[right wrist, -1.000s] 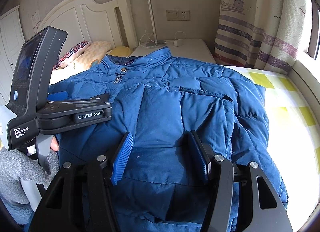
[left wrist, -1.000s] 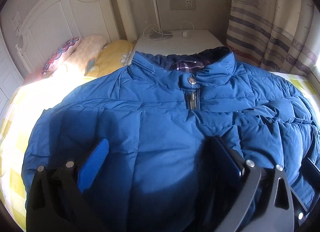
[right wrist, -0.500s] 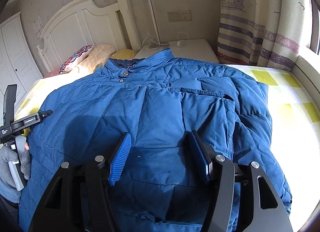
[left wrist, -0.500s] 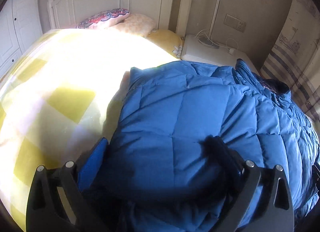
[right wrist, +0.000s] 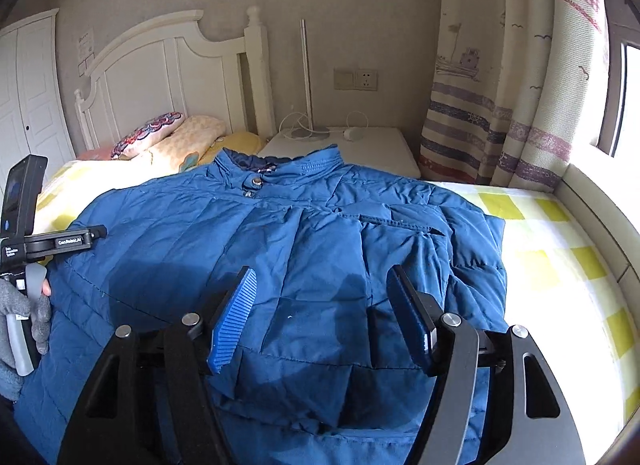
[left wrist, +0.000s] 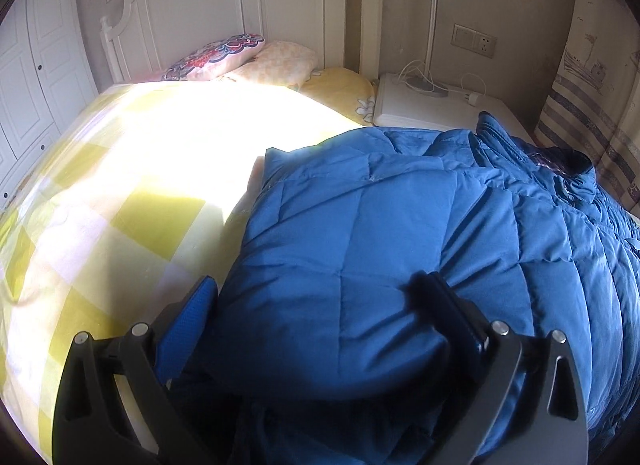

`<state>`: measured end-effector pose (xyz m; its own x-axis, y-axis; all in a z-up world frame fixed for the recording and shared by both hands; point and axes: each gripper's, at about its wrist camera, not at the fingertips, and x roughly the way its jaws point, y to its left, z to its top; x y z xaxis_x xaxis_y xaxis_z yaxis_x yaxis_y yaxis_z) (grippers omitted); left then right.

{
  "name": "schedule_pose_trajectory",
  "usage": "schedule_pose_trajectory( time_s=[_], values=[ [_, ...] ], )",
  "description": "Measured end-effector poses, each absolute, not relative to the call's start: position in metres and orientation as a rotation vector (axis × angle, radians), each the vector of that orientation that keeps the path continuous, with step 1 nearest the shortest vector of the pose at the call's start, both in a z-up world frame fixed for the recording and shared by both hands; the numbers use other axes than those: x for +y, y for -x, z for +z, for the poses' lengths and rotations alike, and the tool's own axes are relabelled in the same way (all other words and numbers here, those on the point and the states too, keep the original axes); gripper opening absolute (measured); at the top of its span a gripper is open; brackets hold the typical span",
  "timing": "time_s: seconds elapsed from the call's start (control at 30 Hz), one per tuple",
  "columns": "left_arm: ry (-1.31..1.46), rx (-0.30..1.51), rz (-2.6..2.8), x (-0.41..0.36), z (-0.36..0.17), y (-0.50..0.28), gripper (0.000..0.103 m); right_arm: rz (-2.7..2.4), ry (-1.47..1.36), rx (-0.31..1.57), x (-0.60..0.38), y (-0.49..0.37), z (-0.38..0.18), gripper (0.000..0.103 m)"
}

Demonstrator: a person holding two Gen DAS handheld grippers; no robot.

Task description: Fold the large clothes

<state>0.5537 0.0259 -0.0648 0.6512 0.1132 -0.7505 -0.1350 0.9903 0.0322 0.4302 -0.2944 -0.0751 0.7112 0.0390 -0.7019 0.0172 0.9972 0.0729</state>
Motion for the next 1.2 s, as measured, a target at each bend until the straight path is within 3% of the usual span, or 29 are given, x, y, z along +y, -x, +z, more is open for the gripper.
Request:
schedule_pose_trajectory(
  time_s=[0.2,0.37,0.5,0.57,0.7,0.77,0.83,0.97,1.2],
  values=[
    [0.037,0.823,0.15,0.027,-0.06,-0.548,0.101,0.021,-0.126,0.787,-0.303,-0.432,-0.079,0.068],
    [0.172,0.713,-0.03,0.011,-0.029,-0.494,0.1,0.007,-0.112,0.792,-0.298,-0.431,-0.08,0.068],
    [-0.156,0.808,-0.045,-0.052,-0.063,-0.486,0.101,0.01,-0.114,0.8,-0.298,-0.433,-0.081,0.069],
    [-0.187,0.854,-0.038,-0.057,-0.07,-0.495,0.101,0.005,-0.094,0.808,-0.296,-0.435,-0.081,0.07],
    [-0.121,0.874,-0.061,-0.046,-0.075,-0.496,0.101,-0.03,-0.108,0.832,-0.29,-0.426,-0.07,0.074],
    [-0.132,0.866,-0.046,-0.048,-0.075,-0.494,0.101,-0.003,-0.181,0.757,-0.285,-0.404,-0.053,0.076],
    [-0.133,0.865,-0.041,-0.048,-0.074,-0.494,0.101,0.005,-0.131,0.727,-0.268,-0.388,-0.044,0.082],
    [-0.133,0.863,-0.038,-0.048,-0.072,-0.494,0.101,0.002,0.085,0.848,-0.239,-0.395,-0.083,0.086],
    [-0.128,0.861,-0.024,-0.046,-0.072,-0.494,0.101,0.023,0.067,0.858,-0.241,-0.398,-0.085,0.09]
  ],
)
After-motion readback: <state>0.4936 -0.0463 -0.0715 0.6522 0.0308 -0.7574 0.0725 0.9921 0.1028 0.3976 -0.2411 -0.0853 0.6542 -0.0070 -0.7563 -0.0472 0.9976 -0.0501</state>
